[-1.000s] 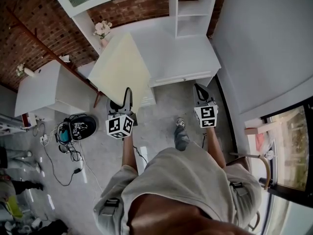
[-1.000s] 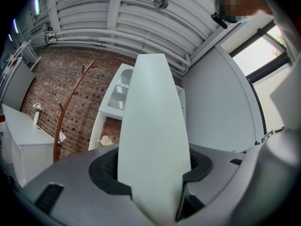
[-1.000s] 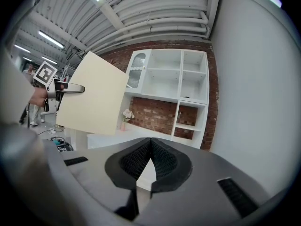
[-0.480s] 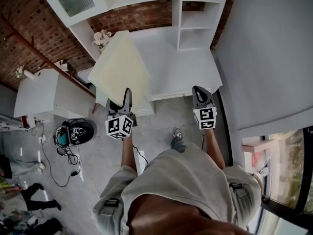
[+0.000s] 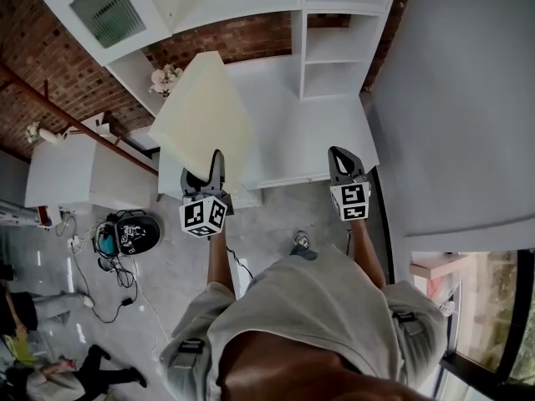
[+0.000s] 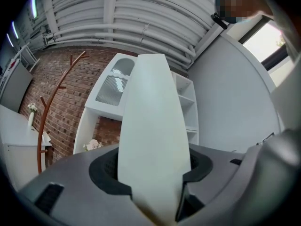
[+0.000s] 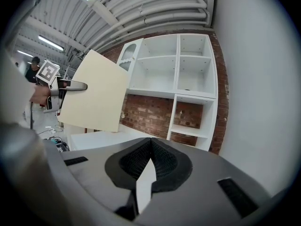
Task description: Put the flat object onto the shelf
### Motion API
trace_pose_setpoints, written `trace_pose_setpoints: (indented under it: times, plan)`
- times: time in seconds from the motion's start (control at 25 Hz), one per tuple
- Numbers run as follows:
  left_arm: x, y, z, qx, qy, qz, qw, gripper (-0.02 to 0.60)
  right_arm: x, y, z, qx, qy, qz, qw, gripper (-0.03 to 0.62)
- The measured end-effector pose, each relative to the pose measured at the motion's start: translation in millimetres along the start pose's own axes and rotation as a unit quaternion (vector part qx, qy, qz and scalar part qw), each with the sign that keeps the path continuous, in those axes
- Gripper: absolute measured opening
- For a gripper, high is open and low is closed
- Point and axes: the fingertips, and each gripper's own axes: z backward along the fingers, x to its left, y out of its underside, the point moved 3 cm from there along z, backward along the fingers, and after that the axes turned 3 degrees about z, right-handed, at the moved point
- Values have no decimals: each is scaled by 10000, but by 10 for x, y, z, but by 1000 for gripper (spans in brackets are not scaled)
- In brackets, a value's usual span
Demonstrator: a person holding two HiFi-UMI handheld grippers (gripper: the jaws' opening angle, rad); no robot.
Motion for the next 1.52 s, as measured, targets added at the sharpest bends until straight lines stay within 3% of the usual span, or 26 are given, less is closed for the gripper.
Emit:
trace_pose_setpoints:
  times: [0.56, 0.96, 1.52]
  plan:
    - [-140, 121, -797, -67, -129, -45, 9999, 281, -518, -39, -712, -70, -266, 96, 9996, 28]
    - [-188, 85, -1023, -128, -132, -212, 9996, 278, -653, 71, -862, 1, -328, 43, 9995, 28]
    - [-83, -513, -1240, -279, 227, -1420, 9892, 273, -468, 96, -843, 57, -105, -111, 9999, 28]
